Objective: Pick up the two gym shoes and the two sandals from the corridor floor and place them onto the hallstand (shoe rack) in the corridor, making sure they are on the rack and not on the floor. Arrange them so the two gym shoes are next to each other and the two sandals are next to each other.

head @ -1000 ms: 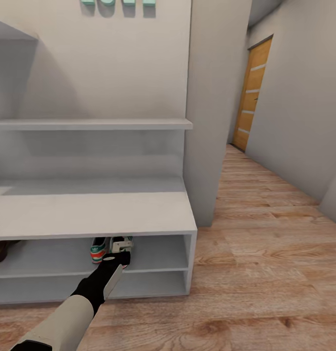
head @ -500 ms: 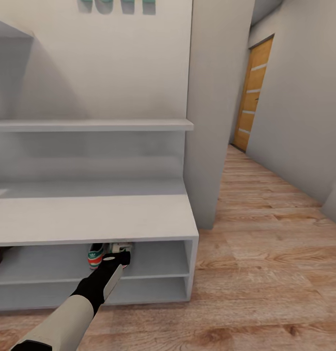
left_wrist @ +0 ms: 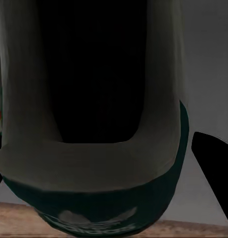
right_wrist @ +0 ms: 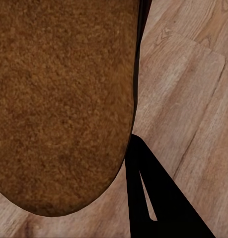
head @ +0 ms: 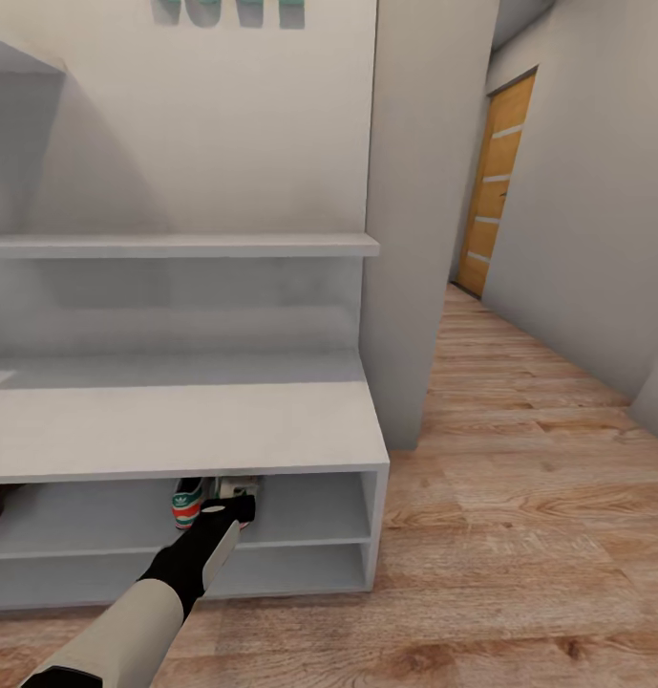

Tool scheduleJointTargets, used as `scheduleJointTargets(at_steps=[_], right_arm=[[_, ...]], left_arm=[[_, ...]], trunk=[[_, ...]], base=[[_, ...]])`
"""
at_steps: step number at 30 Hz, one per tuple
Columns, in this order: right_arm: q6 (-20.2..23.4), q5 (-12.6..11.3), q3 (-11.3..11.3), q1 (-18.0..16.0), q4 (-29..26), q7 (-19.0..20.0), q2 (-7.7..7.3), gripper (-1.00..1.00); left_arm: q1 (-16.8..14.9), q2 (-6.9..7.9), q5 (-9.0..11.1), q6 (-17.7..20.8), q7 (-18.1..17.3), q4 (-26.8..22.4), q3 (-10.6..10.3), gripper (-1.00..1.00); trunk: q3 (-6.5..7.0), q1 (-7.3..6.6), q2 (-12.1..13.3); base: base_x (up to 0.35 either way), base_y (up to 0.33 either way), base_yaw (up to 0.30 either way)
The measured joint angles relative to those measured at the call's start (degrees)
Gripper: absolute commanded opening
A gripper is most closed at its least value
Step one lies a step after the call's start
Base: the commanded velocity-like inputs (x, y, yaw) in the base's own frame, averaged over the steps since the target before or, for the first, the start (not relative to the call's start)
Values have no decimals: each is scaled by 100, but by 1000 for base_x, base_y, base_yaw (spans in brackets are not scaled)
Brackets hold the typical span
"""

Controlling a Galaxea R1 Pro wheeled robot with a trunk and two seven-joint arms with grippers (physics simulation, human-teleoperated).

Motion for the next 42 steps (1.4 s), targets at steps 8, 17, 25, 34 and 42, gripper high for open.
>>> scheduleJointTargets(at_steps=[8, 17, 25, 34, 42], right_arm=[[0, 0, 0, 0, 0, -1, -1, -100], [0, 0, 0, 0, 0, -2, -2, -100], [-6, -1, 0, 0, 4, 0, 0, -100], [-53, -2, 5, 2, 194, 12, 1, -100], [-69, -22, 8, 0, 328, 12, 3, -100]], left_arm=[[-1, 6, -5, 7, -2, 36, -1, 100], [-1, 9, -14, -1, -1, 35, -7, 100], [4, 8, -22, -104, -3, 37, -12, 100], [41, 79, -8, -871, -10, 70, -28, 100], [52, 96, -11, -1565, -4, 656, -26, 100]], trunk=[[0, 0, 0], [0, 0, 0], [0, 3, 0], [0, 3, 0], [0, 0, 0]], base=[[0, 0, 0], [0, 0, 0], [-242, 1, 0], [-315, 120, 0], [-65, 38, 0]])
